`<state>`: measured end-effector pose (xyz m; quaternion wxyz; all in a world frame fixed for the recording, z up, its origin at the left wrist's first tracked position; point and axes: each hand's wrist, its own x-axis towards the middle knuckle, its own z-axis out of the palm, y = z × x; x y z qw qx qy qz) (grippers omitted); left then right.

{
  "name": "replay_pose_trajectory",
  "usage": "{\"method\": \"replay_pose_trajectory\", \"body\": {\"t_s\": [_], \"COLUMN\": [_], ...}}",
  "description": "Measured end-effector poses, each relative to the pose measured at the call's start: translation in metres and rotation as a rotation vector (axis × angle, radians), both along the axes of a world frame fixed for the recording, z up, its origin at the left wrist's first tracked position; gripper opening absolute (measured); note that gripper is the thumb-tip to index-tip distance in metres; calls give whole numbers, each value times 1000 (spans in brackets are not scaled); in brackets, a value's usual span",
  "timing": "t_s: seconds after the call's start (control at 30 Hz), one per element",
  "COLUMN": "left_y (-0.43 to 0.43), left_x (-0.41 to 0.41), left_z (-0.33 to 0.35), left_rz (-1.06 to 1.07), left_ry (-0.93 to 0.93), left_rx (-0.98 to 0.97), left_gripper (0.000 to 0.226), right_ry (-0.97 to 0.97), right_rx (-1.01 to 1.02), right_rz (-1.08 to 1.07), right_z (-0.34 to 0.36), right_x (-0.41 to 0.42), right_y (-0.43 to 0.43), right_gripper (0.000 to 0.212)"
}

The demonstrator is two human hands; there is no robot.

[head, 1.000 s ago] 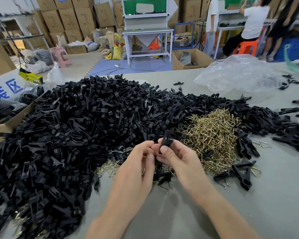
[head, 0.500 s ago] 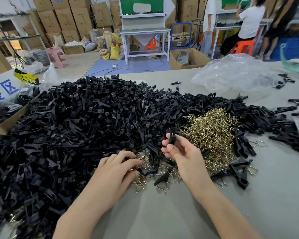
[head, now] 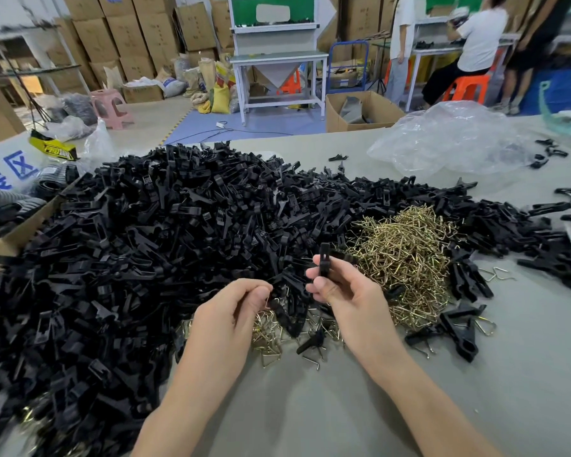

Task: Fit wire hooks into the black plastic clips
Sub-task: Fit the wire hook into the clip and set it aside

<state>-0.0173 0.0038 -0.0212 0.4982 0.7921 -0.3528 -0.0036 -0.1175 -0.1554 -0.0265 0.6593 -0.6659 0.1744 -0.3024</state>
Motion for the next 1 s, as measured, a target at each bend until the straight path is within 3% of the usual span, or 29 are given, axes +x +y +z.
{"method": "replay_pose_trajectory", "body": {"t_s": [0.37,0.57,0.67,1.0], "left_y": [-6,-8,-10,-10], "left_x": [-10,-13,-13,-13], "left_z": [8,19,17,19], "left_rz": [85,-40,-30,14], "left_ry": [144,460,541,530], "left_rx": [-157,-284,-285,-324], "left_gripper": [12,24,18,22], "right_ry": [-45,-6,4,81], "right_rx": [43,-127,-208,-342], "right_rz": [165,152,152,119], "right_z": [2,-2,-4,-10], "right_x": [-3,-2,-2,0], "right_y": [6,6,7,3], "right_gripper": [27,41,48,49]}}
